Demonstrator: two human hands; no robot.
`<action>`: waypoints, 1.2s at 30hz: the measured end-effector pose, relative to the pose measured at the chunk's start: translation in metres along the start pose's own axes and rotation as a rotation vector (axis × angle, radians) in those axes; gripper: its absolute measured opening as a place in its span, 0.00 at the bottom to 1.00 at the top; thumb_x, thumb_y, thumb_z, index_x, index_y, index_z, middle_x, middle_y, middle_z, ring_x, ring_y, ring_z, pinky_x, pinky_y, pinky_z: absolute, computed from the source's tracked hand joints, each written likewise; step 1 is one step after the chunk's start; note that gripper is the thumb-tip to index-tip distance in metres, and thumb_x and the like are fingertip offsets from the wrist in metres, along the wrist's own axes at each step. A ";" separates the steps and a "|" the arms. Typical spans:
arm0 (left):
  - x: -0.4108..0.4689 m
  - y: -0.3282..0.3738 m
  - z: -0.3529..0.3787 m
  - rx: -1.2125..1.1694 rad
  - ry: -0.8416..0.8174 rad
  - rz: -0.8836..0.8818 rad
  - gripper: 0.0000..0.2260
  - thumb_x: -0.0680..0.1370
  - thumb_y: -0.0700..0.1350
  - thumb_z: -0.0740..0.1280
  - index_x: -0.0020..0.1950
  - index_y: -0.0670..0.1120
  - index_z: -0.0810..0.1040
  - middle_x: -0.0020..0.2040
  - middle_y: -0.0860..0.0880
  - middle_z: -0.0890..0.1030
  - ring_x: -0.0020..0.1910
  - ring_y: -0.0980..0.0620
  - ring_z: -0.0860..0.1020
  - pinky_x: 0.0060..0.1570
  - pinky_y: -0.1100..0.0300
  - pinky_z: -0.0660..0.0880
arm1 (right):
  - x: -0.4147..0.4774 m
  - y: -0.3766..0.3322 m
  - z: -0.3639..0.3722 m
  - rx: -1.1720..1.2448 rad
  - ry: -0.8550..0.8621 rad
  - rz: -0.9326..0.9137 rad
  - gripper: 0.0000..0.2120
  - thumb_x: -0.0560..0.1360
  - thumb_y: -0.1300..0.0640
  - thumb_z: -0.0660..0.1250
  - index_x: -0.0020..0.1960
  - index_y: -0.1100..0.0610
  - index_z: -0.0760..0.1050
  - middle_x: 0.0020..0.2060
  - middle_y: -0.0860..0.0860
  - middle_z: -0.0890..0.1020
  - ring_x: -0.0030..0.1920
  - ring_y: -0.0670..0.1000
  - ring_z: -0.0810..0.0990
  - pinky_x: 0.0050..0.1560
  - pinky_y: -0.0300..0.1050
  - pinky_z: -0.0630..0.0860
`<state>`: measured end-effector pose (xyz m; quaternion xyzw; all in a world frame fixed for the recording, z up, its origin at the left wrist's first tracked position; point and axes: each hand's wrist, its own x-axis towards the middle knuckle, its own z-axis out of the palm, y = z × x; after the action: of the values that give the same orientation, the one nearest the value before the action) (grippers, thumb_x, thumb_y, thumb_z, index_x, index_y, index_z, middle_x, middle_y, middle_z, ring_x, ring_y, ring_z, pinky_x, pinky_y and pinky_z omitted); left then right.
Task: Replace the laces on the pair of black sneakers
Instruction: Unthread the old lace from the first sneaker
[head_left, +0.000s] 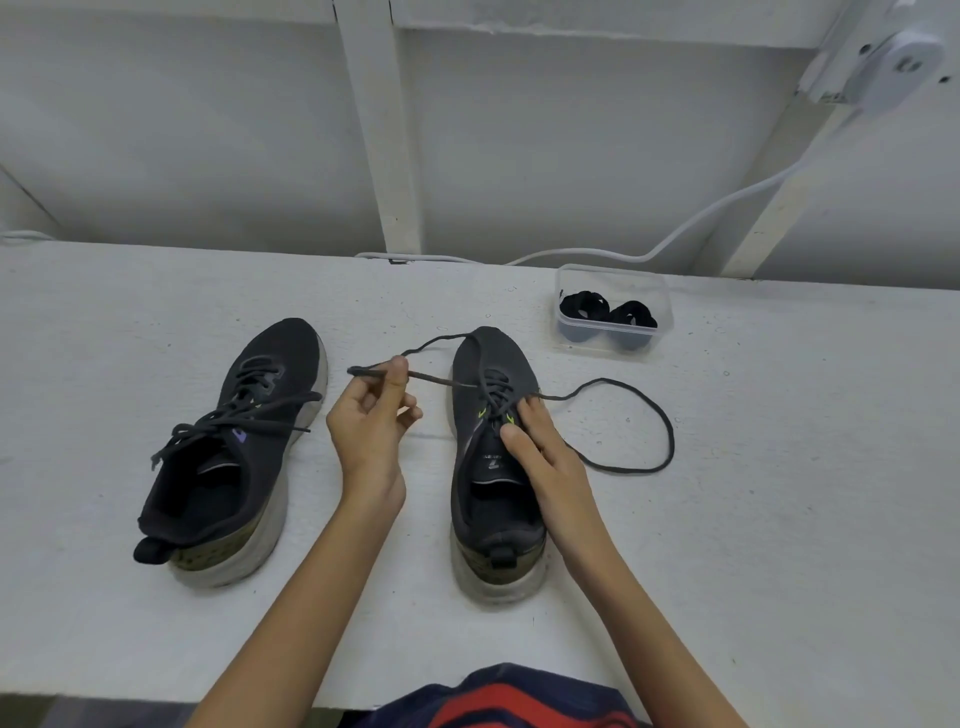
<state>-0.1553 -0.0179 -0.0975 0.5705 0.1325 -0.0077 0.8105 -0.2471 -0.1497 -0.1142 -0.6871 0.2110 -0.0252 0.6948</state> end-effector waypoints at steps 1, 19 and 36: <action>0.000 0.000 -0.002 0.010 -0.004 -0.023 0.06 0.77 0.46 0.69 0.47 0.43 0.78 0.35 0.54 0.79 0.29 0.58 0.73 0.35 0.64 0.77 | 0.000 0.000 0.000 -0.015 0.011 -0.007 0.25 0.78 0.48 0.66 0.74 0.48 0.68 0.75 0.40 0.63 0.75 0.37 0.58 0.76 0.40 0.54; -0.047 -0.028 0.000 0.529 -0.574 0.016 0.24 0.76 0.57 0.62 0.70 0.65 0.57 0.77 0.63 0.54 0.72 0.71 0.54 0.67 0.78 0.56 | 0.044 -0.035 -0.012 -0.882 0.129 -0.269 0.06 0.78 0.53 0.62 0.46 0.55 0.74 0.39 0.48 0.81 0.40 0.52 0.79 0.42 0.49 0.74; -0.046 -0.033 0.000 0.531 -0.534 -0.021 0.32 0.76 0.62 0.60 0.78 0.53 0.61 0.78 0.61 0.56 0.74 0.68 0.55 0.76 0.61 0.54 | 0.053 -0.037 -0.032 -0.224 -0.001 -0.106 0.04 0.76 0.62 0.69 0.42 0.60 0.80 0.31 0.51 0.80 0.30 0.46 0.76 0.29 0.38 0.71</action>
<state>-0.2052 -0.0355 -0.1175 0.7372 -0.0842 -0.1986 0.6403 -0.1997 -0.1989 -0.0917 -0.7704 0.1754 -0.0377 0.6117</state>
